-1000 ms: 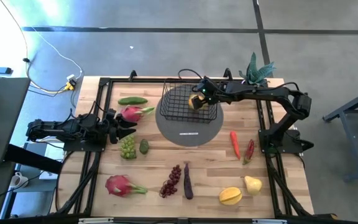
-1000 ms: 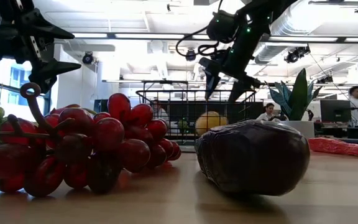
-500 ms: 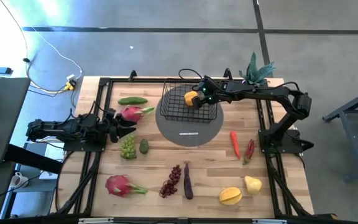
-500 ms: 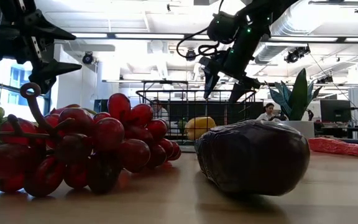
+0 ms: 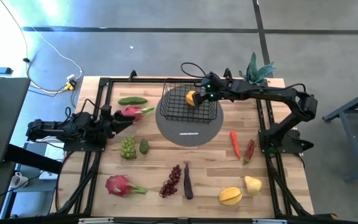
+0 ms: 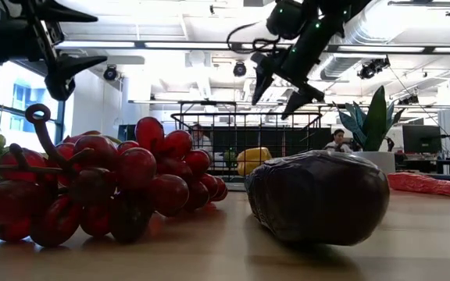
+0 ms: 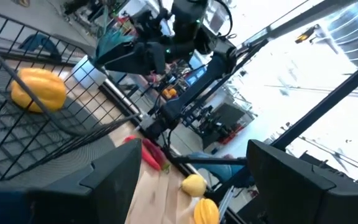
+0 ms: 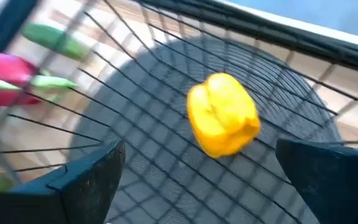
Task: Build produce basket
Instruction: Put the top dragon fruit into the wire basket
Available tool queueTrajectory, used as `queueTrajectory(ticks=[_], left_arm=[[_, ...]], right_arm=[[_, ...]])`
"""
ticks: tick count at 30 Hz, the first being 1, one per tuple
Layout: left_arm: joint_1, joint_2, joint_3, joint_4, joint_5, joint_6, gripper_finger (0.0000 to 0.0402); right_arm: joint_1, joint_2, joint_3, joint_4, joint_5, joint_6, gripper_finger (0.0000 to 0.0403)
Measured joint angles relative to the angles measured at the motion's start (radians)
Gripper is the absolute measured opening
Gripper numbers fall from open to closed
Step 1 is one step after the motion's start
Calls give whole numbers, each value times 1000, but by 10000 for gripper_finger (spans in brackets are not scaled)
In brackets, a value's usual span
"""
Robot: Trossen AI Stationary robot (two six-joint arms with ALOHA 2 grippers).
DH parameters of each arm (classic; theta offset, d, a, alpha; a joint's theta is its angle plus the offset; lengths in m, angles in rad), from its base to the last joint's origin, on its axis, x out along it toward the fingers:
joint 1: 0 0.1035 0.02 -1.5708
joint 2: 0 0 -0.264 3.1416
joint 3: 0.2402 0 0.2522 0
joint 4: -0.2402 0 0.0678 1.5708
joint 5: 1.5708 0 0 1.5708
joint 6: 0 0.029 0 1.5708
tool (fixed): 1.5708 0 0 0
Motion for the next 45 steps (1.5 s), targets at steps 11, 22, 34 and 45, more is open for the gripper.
queueTrajectory(ticks=[11, 22, 34, 45], left_arm=[[0, 17, 114, -47, -14, 129, 282], [0, 183, 341, -388, -108, 286, 282], [0, 474, 563, -593, -161, 404, 282], [61, 713, 725, -677, -198, 633, 282]], right_arm=[[77, -57, 1, 64, 2, -4, 399], [144, -57, 1, 70, 2, 0, 399], [205, -57, 1, 113, 1, 7, 399], [189, -95, 2, 94, -36, -142, 399]])
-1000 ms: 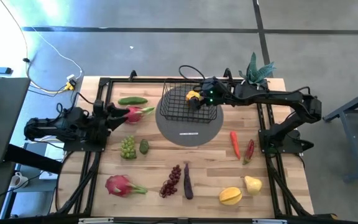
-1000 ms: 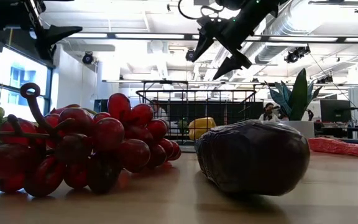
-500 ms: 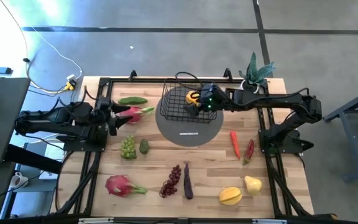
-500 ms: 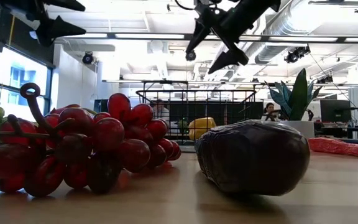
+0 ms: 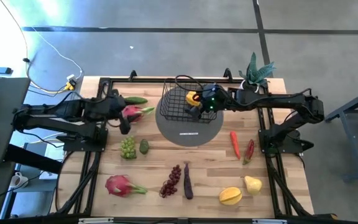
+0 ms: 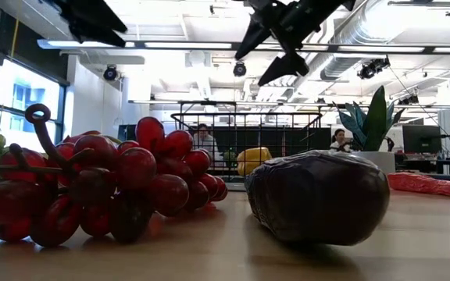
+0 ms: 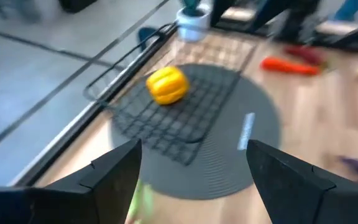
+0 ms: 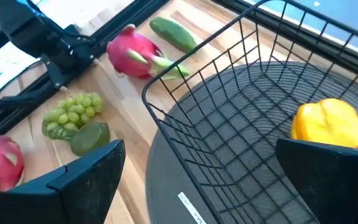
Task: Build produce basket
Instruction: Put the top dragon fruit into the wire basket
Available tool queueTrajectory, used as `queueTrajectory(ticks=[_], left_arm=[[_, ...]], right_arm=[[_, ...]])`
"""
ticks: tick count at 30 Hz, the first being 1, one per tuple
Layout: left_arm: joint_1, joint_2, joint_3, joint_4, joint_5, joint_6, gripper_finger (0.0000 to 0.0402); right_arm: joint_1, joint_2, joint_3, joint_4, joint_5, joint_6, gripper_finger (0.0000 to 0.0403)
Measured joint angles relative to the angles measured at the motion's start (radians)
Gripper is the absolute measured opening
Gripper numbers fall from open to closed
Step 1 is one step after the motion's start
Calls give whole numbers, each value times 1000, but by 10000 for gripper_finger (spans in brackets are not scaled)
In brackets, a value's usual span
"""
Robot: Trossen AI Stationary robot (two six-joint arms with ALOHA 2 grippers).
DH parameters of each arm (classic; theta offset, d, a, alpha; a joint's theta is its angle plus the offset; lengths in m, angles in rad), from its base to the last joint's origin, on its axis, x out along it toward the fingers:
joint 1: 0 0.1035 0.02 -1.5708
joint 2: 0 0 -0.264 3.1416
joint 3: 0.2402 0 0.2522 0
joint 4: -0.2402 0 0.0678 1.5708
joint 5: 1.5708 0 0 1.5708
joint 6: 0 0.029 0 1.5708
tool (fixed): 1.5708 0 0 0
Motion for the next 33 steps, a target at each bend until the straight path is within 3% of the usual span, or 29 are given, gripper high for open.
queueTrajectory(ticks=[5, 15, 33], left_arm=[[105, 105, 31, -56, 12, 52, 282], [278, 278, 32, -68, 170, 171, 282], [340, 539, 32, -90, 177, 303, 282]], right_arm=[[-24, -50, 0, -25, 0, -23, 399], [-73, -108, 0, -98, 0, -23, 399], [-73, -107, 0, -159, 0, -24, 399]])
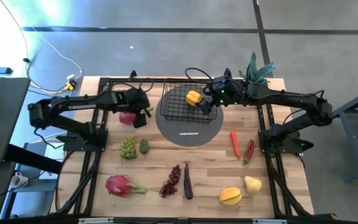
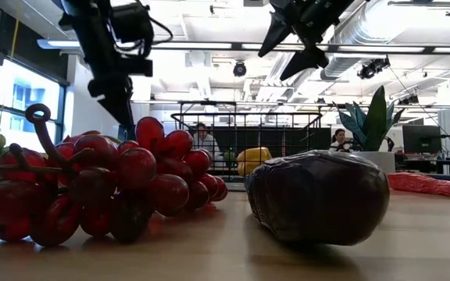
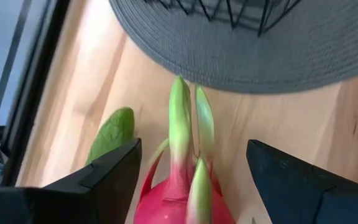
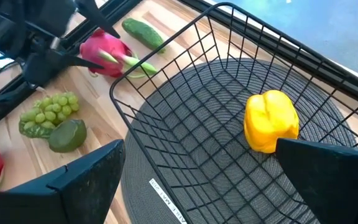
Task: Build produce basket
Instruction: Put the top dragon fruit into the wire basket
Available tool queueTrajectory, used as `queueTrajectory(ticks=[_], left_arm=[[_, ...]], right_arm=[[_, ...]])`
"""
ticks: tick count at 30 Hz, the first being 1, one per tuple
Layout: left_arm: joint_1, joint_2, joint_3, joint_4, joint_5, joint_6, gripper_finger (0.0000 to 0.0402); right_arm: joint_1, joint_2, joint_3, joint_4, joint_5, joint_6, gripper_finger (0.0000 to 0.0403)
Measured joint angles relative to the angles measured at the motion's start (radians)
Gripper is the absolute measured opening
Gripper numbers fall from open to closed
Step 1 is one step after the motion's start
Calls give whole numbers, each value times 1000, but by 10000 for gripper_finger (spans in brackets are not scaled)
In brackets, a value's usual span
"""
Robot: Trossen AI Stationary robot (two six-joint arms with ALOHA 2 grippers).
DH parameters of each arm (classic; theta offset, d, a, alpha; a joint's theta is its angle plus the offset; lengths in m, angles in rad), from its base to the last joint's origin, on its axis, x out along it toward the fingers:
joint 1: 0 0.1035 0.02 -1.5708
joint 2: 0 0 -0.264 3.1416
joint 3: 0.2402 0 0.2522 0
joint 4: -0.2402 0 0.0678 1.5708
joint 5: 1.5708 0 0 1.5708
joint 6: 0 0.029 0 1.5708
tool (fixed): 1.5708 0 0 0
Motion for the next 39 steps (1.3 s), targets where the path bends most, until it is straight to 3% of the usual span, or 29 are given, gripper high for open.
queueTrajectory(ticks=[12, 29, 33, 39], left_arm=[[0, 163, 0, 8, -65, -36, 282], [0, 300, 0, 41, -139, -43, 278], [0, 303, 0, 41, -150, -43, 246], [0, 303, 0, 41, -153, -43, 154]], right_arm=[[0, 0, 0, -5, 0, -25, 399], [2, 0, 0, -13, 0, -18, 399], [2, 0, 0, -12, 0, -18, 399], [2, 0, 0, -12, 0, -18, 399]])
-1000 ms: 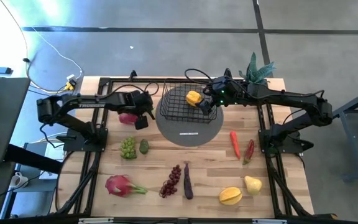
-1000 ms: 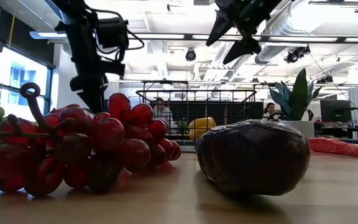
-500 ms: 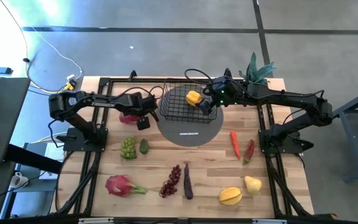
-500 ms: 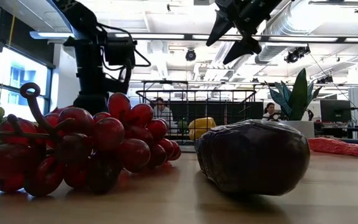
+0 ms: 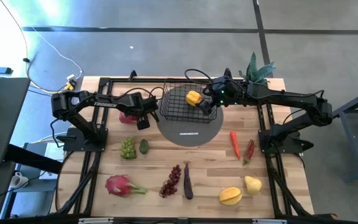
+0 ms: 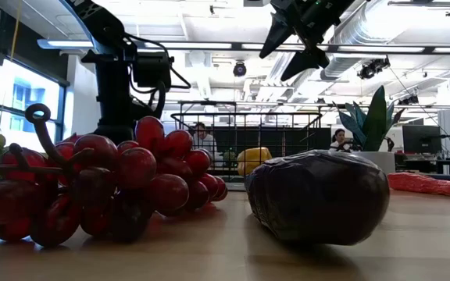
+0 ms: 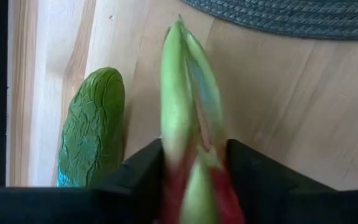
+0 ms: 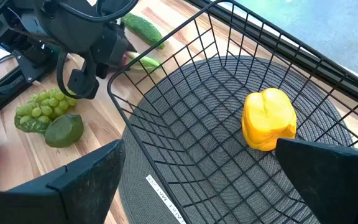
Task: Build produce basket
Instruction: Put the top dragon fruit into the wire basket
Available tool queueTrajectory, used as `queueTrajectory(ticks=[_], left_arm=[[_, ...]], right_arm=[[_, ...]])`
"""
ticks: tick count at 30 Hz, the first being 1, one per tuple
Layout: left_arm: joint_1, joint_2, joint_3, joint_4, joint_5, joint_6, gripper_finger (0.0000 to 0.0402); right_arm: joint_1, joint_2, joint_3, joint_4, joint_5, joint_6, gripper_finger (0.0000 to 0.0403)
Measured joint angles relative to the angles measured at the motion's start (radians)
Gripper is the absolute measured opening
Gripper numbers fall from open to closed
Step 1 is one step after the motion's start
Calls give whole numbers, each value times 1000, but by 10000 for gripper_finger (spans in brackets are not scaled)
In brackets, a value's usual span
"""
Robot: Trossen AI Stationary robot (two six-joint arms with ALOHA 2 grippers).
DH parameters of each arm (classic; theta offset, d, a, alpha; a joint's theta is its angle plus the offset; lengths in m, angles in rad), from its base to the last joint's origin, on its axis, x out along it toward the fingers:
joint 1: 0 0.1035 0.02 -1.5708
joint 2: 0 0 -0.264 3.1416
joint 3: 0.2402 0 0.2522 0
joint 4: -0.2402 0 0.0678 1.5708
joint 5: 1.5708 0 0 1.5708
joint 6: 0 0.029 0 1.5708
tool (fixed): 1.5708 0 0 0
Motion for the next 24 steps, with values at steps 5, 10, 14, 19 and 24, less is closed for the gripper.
queueTrajectory(ticks=[5, 10, 14, 19, 24], left_arm=[[0, 0, 0, -2, 27, 0, 75], [-1, 0, 0, -23, 49, 0, 15], [-2, 0, 0, -51, 55, 0, 11], [-4, -4, 0, -66, 117, 0, 5], [-29, -37, -1, -73, 131, -10, 3]], right_arm=[[0, 0, 0, 0, 0, 0, 399], [0, 0, 0, 0, 0, 23, 399], [0, 0, 0, 0, 0, 23, 399], [0, 0, 0, 0, 0, 23, 399], [0, 0, 0, 0, 1, 23, 399]])
